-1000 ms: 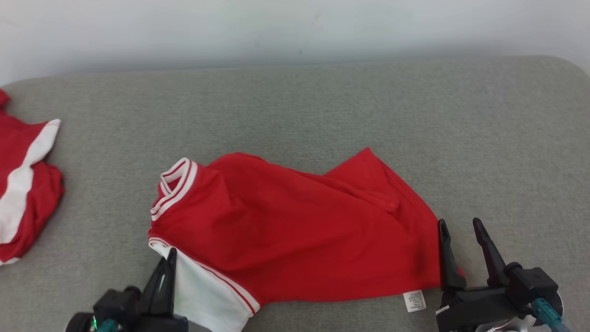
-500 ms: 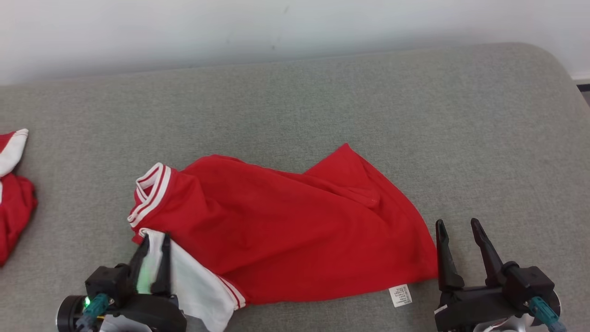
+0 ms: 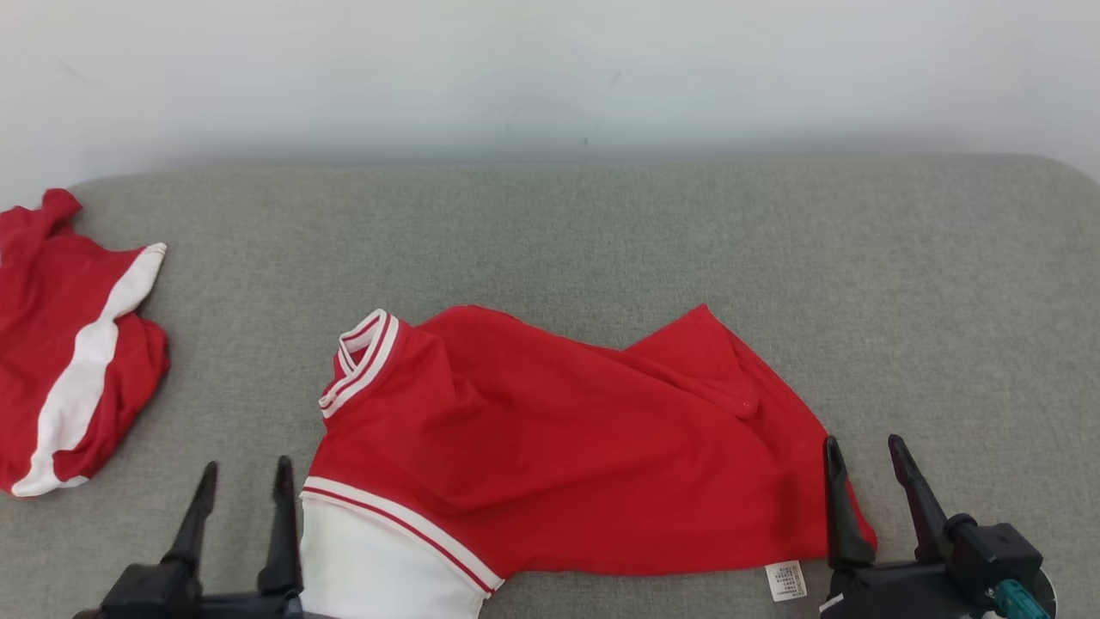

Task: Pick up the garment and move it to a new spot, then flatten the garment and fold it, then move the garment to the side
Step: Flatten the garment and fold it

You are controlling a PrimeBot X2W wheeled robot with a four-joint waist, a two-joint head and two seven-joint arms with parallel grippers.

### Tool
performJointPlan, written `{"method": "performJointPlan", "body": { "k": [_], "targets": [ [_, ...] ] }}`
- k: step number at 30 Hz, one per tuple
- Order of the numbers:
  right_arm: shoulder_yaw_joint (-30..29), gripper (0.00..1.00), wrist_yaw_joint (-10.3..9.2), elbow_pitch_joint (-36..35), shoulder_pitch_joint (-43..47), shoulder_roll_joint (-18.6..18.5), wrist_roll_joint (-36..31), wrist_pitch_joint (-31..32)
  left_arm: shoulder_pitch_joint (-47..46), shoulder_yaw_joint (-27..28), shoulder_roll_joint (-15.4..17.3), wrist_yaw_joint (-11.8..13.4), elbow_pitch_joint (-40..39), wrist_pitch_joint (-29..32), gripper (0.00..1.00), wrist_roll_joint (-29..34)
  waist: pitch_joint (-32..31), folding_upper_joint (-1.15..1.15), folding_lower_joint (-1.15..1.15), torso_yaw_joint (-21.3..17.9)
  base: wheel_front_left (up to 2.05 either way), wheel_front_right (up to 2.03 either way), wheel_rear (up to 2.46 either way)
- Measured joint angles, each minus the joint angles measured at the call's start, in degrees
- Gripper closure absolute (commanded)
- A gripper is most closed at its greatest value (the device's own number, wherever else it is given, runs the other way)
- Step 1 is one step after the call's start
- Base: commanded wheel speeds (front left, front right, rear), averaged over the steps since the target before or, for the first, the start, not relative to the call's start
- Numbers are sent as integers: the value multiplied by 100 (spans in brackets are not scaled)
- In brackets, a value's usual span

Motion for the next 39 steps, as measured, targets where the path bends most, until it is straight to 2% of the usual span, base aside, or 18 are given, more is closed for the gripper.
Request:
{"method": "performJointPlan", "body": {
  "k": [12, 21, 31, 39],
  "targets": [
    [-104, 0, 0, -42, 632, -168, -1, 0, 862, 547, -213, 94, -875, 0, 0, 445, -332, 0, 0, -60, 0, 0, 0],
    [-86, 0, 0, -68, 883, -161, -8, 0, 1250, 813, -294, 54, -1255, 0, 0, 589, -427, 0, 0, -164, 0, 0, 0],
    [-60, 0, 0, 158, 703, -248, -12, 0, 1234, 561, -309, -52, -753, 0, 0, 602, -321, 0, 0, -135, 0, 0, 0],
    [-15, 0, 0, 898, 282, -325, -62, 19, 996, 205, -187, -87, 45, 0, 0, 582, -172, 0, 1, -186, 0, 0, 0]
  ]
}}
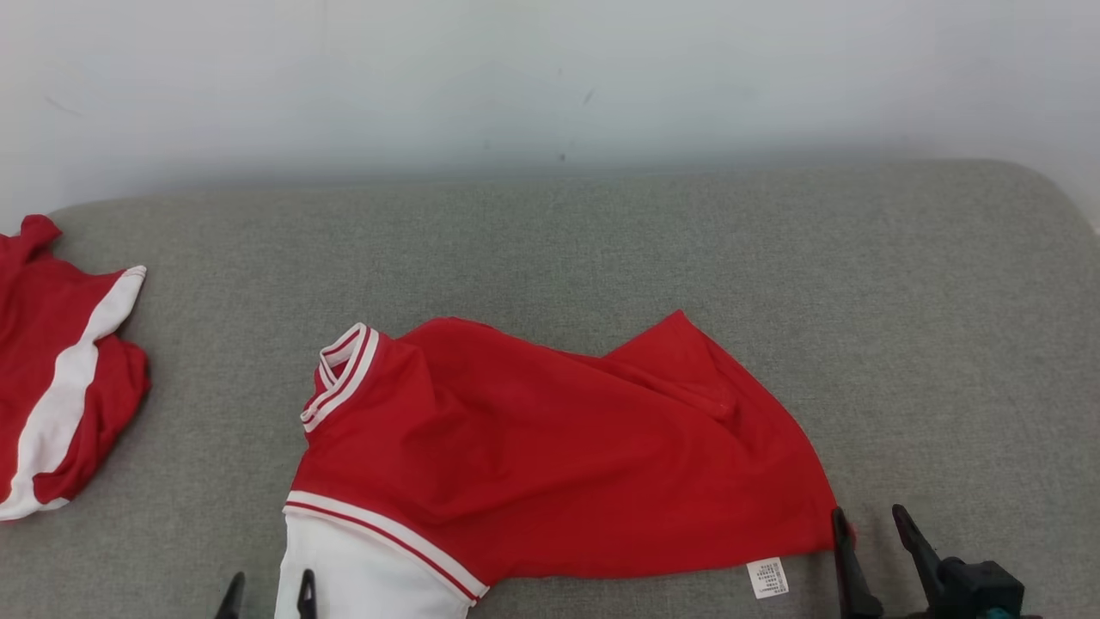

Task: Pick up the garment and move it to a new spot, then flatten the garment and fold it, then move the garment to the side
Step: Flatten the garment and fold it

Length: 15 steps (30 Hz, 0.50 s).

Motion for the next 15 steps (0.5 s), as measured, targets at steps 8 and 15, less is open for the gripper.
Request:
{"method": "performJointPlan", "body": {
  "k": [8, 15],
  "targets": [
    [55, 0, 0, 1059, -535, -33, -12, 4, -449, -476, 247, -10, 1092, -1, 0, -231, 165, 0, 0, -5, 0, 0, 0],
    [215, 0, 0, 1793, -904, 4, 40, -23, -760, -750, 344, -11, 1796, -1, 0, -522, 200, 0, 0, 10, 0, 0, 0]
  ]
}}
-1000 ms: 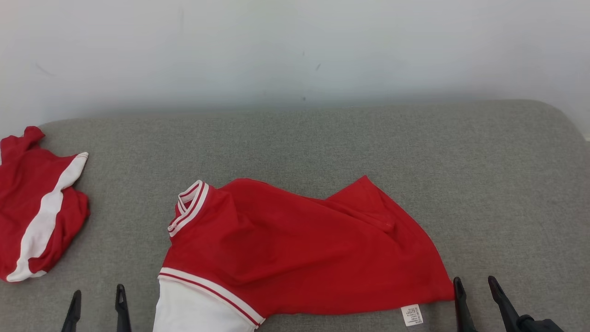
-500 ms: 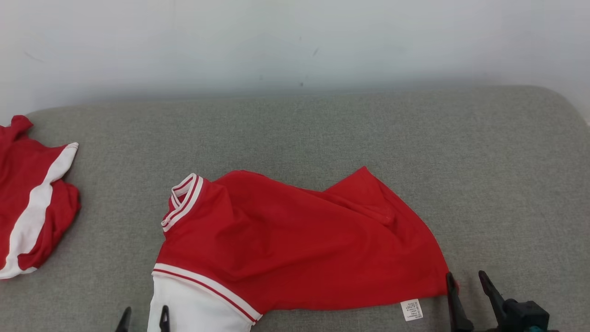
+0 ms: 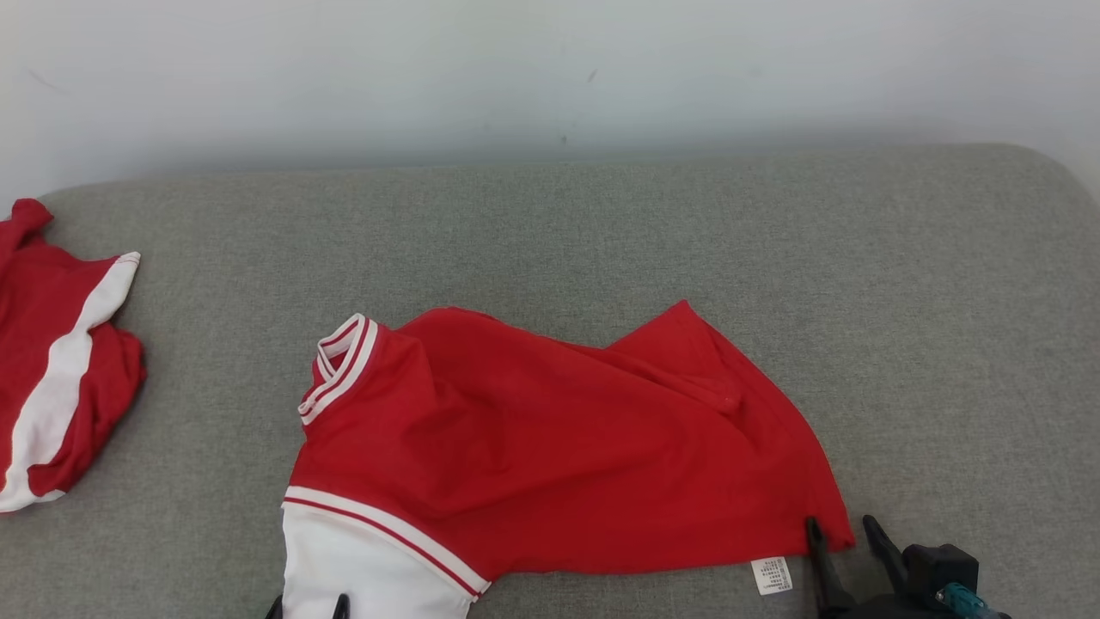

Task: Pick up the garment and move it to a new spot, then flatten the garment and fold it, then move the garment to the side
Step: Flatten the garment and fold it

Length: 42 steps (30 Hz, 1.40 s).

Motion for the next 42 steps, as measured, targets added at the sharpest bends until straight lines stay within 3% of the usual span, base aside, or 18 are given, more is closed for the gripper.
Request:
{"method": "performJointPlan", "body": {
  "k": [1, 2, 3, 4, 5, 6, 12, 19, 24, 29, 36, 42],
  "targets": [
    [32, 0, 0, 75, -34, 2, 25, -4, -51, -57, 2, 0, 103, 0, 0, -87, -3, 0, 0, 8, 0, 0, 0],
    [47, 34, 0, 134, -55, 9, 64, -7, -95, -132, 12, 0, 243, -1, 0, -119, -9, 0, 0, 18, 0, 0, 0],
    [65, 59, 0, 187, -76, 14, 91, -11, -130, -169, 18, 0, 304, -3, 0, -175, -18, 0, 0, 29, 0, 0, 0],
    [91, 100, 0, 233, -97, 16, 110, -15, -174, -203, 26, 0, 370, -4, 0, -233, -27, 0, 0, 40, 0, 0, 0],
    [116, 100, 0, 269, -112, 18, 121, -16, -221, -246, 36, 0, 443, -4, 22, -247, -40, 0, 0, 49, 0, 0, 0],
    [132, 100, 0, 297, -121, 18, 141, -16, -257, -269, 42, 0, 517, -5, 99, -297, -55, 0, 0, 55, 0, 0, 0],
    [229, 100, 0, 204, -111, 38, 368, 2, -291, -250, 38, -1, 488, -1, 100, -611, -143, 0, 0, 71, 0, 0, 0],
    [547, 100, 0, -531, -44, -82, 670, 4, -151, -55, 98, -2, -701, 0, 100, -662, -189, 0, 0, 56, 0, 0, 0],
    [929, 100, 0, -1036, -675, -467, 854, 114, -696, -309, 617, -2, -1463, 1, 100, -681, -85, 0, 0, -26, 0, 0, 0],
    [1059, 100, 0, -1293, -1607, -695, 1244, 375, -1943, -804, 1180, -2, -1685, 234, 100, -776, 152, 0, 0, -70, 0, 0, 0],
    [1031, 100, 0, -1370, -3575, -935, 1811, 812, -4557, -1600, 1825, -2, -1655, 890, 100, -1143, 790, 1, 1, -126, 0, 0, 0],
    [889, 100, 0, -1039, -5494, -1027, 2139, 1174, -6872, -2041, 1959, -2, -1082, 1216, 100, -1636, 1479, 1, 2, -181, 0, 0, 0]
  ]
}}
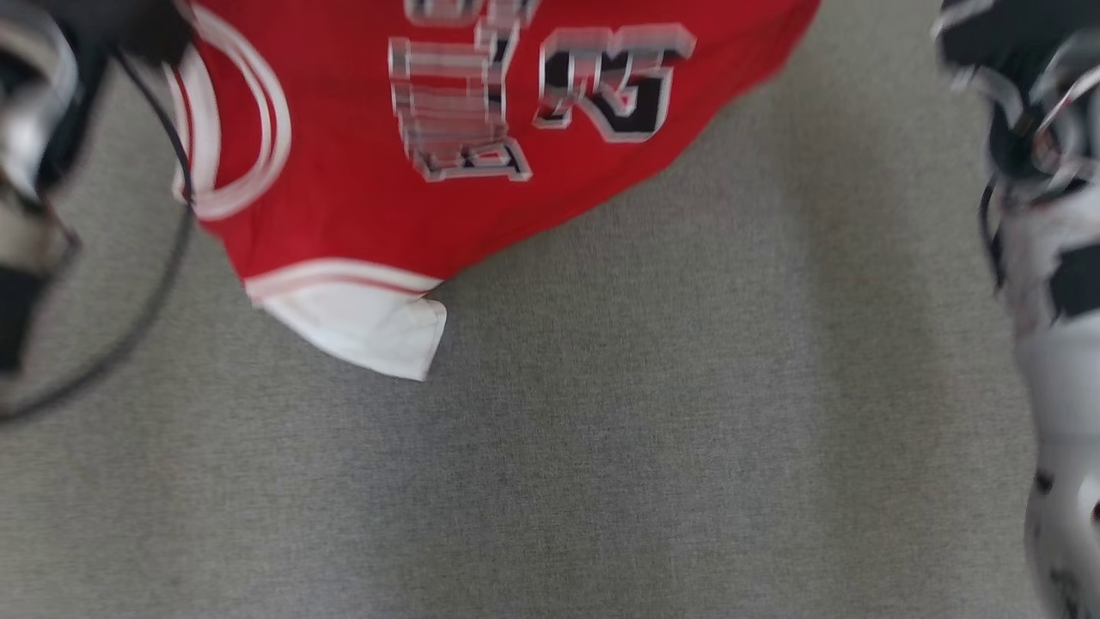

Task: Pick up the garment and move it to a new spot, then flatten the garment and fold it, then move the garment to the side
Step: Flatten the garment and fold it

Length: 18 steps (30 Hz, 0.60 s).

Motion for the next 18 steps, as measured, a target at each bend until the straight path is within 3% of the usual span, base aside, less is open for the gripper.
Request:
{"method": "performJointPlan", "body": {
  "k": [7, 18],
  "targets": [
    [-44, 100, 0, 571, -1917, 11, 175, 309, -2123, -363, -53, 0, 940, 102, 100, -361, 754, 0, 1, -84, 0, 0, 0],
    [-5, 100, 0, 1526, -4073, -5, -85, 436, -4356, -894, -348, 0, 2176, -7, 100, -620, 1463, 1, -1, -298, 0, 0, 0]
  ]
}}
